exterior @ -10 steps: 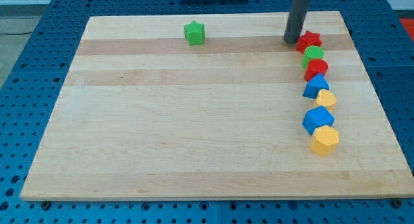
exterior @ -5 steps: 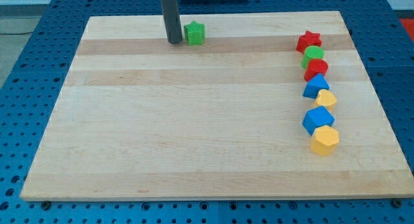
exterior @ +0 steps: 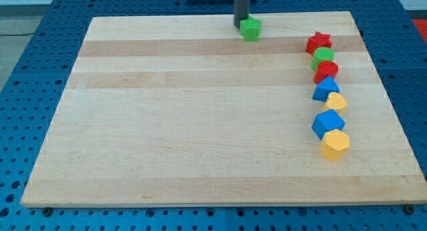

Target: Move green star to the top of red star

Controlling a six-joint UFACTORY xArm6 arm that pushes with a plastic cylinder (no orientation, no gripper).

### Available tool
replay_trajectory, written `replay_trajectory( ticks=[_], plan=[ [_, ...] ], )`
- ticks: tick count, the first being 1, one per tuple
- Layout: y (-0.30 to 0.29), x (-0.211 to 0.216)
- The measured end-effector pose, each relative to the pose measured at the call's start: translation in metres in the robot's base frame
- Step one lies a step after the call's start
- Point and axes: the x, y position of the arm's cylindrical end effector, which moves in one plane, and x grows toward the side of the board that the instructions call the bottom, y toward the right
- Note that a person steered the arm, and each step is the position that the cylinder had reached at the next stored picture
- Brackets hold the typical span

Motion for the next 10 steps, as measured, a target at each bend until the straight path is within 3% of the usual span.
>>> replay_trajectory(
  ticks=[1,3,4,7,10],
  plan=[
    [0.005,0.0],
    [-0.053,0.01],
    [-0.05,0.03],
    [0.03,0.028],
    [0.025,0.04]
  ],
)
